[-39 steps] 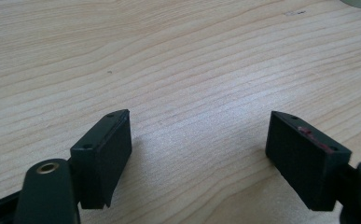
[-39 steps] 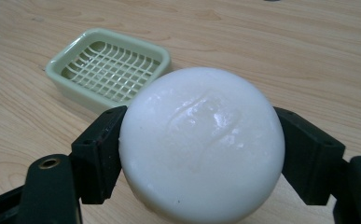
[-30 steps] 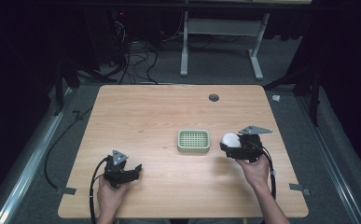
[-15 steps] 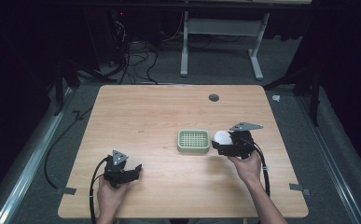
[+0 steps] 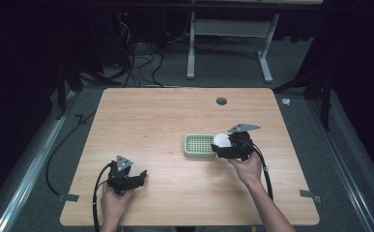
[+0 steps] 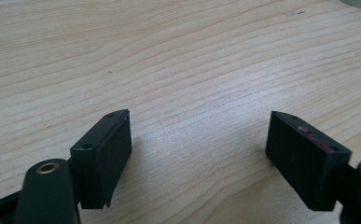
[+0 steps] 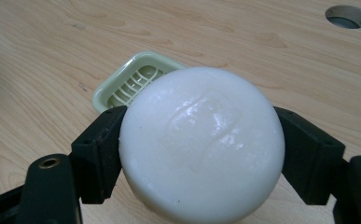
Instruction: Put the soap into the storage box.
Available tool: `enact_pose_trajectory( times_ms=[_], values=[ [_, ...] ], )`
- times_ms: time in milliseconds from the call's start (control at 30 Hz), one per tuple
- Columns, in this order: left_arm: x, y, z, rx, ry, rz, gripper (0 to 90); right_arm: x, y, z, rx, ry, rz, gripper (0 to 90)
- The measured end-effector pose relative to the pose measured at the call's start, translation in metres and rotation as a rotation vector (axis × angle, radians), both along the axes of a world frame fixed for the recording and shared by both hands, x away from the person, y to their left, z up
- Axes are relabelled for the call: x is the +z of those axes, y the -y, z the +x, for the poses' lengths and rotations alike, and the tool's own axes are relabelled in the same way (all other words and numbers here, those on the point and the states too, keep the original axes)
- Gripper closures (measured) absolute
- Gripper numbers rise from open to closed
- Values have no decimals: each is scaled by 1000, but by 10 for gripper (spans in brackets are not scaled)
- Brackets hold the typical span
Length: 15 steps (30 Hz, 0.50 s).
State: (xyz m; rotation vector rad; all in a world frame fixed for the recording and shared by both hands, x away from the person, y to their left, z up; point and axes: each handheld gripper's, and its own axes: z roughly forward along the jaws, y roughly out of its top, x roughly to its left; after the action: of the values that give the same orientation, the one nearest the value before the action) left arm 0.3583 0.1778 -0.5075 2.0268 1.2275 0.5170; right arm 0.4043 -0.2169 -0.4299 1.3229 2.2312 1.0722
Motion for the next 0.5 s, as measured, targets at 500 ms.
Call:
enact_pose_trajectory(
  times_ms=[500],
  values=[
    [0,0,0,0,0,0,230,-11,-27,19,37,-12,-32,247]
  ],
)
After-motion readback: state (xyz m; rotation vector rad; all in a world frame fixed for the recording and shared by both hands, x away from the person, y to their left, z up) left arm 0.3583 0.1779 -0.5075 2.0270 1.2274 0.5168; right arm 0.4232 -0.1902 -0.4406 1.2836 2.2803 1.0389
